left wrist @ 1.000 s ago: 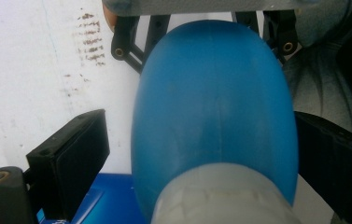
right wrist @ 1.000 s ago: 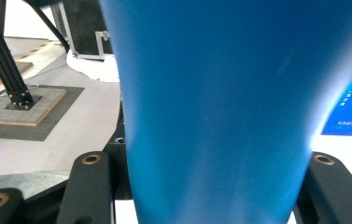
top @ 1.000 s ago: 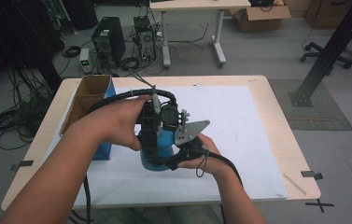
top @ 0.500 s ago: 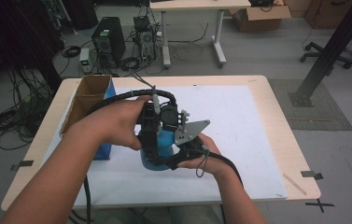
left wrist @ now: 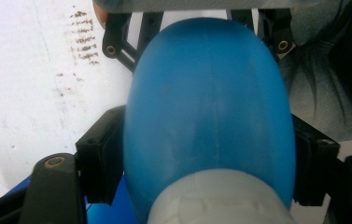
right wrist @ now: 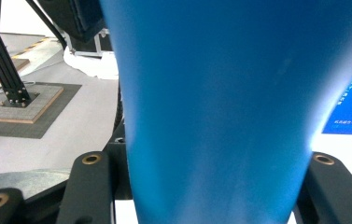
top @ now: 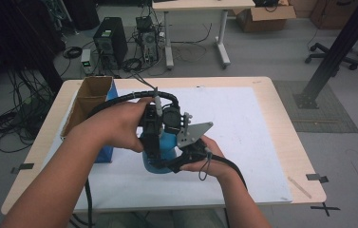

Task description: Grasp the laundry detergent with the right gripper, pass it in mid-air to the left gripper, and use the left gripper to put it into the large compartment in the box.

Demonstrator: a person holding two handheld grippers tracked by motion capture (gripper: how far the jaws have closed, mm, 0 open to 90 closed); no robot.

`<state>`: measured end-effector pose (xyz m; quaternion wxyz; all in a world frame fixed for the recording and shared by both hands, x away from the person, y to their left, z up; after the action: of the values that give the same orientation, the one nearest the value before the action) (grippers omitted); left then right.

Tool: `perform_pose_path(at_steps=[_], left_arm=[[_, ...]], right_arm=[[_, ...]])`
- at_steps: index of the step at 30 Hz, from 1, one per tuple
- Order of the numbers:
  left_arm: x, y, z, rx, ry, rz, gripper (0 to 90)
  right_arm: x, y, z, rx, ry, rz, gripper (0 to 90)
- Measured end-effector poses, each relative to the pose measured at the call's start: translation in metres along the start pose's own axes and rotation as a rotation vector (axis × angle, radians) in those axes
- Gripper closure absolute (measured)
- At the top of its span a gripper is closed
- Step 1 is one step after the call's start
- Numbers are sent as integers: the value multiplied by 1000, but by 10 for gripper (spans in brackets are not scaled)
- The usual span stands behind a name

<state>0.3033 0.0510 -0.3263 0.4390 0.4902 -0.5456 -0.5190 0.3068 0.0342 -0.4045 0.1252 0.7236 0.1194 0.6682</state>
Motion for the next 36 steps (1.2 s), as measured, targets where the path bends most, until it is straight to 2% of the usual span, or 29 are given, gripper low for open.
perform_pose_path(at_steps=[8,12,18,24,36], left_arm=[[0,0,0,4,-3,-7,328],[0,0,2,-7,-4,-1,376],[-3,-1,3,-10,2,-20,382],[-6,-5,4,-10,4,-57,386],[-9,-5,5,-20,10,-35,391]], right_arm=[[1,0,-1,0,0,3,445],[1,0,-1,1,4,4,445],[1,-2,-2,6,4,1,445],[-3,-5,-2,7,5,-27,446],[-4,-8,-4,28,-4,-22,437]])
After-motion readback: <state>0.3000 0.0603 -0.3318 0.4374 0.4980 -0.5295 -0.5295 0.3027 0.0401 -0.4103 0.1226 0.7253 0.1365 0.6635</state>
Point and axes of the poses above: each handheld gripper's, and its own axes: y roughly backward along the jaws, x roughly out of its top, z roughly to its right, the point moved 10 cm from there along -y, roughly forward along the jaws, and after that the axes turned 7 degrees about -y, right-handed, at the moved point
